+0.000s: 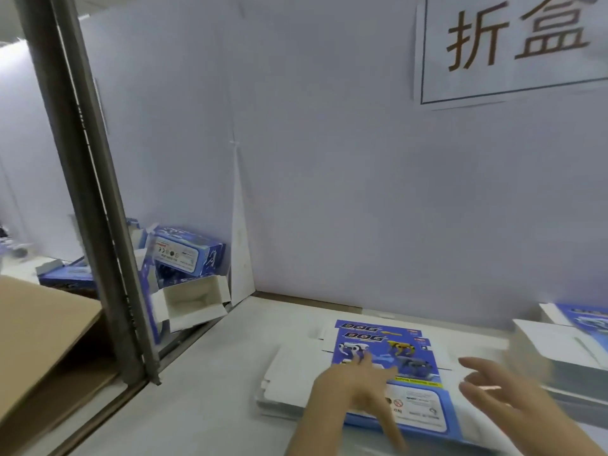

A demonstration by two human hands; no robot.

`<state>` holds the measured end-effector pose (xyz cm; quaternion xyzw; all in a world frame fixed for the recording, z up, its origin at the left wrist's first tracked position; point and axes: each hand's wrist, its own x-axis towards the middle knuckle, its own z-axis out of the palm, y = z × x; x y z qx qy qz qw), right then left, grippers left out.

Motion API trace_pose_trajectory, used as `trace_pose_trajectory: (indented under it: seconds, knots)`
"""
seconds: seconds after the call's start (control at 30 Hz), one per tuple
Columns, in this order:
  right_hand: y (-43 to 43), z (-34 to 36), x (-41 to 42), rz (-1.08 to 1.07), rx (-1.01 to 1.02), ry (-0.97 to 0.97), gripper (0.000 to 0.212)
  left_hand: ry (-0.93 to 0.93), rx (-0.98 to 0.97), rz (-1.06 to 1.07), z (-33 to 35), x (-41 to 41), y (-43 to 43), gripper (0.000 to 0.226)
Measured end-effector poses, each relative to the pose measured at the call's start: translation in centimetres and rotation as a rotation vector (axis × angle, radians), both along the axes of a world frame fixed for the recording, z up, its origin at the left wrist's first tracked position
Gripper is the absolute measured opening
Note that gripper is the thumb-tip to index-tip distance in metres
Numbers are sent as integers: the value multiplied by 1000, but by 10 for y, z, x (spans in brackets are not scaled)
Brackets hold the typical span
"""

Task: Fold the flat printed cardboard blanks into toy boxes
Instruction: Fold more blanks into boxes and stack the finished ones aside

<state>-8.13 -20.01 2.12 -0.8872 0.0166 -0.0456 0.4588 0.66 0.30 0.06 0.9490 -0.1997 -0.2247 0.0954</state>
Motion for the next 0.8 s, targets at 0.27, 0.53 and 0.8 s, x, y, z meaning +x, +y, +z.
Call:
trace_pose_trajectory:
  seconds: [0.27, 0.53, 0.8]
  knots:
    - [-13, -18, 3, 23, -453, 136, 40, -41, 106, 25, -2, -12, -8, 98]
    - [-31, -14, 9, -140, -203, -100, 44, -71, -98, 39, 31, -28, 2, 40]
    - [-22, 9, 3, -236, 311, -239, 50, -972, -389, 146, 65, -41, 16, 22]
